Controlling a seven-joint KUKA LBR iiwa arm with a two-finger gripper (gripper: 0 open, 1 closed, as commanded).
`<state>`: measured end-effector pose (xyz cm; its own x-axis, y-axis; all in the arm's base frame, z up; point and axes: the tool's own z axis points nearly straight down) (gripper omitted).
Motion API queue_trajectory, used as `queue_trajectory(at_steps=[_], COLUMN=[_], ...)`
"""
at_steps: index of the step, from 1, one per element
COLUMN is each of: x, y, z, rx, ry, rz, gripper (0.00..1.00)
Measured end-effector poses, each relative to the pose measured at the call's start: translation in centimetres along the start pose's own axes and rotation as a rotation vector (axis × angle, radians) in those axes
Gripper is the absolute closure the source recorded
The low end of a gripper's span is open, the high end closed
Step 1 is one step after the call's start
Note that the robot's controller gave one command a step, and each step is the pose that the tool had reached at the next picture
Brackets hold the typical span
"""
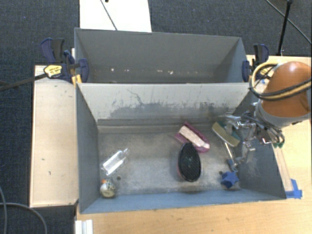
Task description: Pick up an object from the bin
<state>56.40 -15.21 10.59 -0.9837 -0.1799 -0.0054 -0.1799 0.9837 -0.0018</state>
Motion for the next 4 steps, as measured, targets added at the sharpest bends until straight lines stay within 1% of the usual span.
queue_trajectory(at_steps=[1, 2, 3, 4], x=[5.5, 7.6, 7.8, 4.0], y=[2.6, 4.5, 4.8, 2.6], z=[2.9, 3.2, 3.3, -16.8], rx=[0.004, 0.003, -0.004, 0.004], ry=[-0.022, -0.015, -0.008, -0.006], rz=[-0.218, -0.416, -0.418, -0.412], gripper=[0.00, 0.00, 1.00, 1.00])
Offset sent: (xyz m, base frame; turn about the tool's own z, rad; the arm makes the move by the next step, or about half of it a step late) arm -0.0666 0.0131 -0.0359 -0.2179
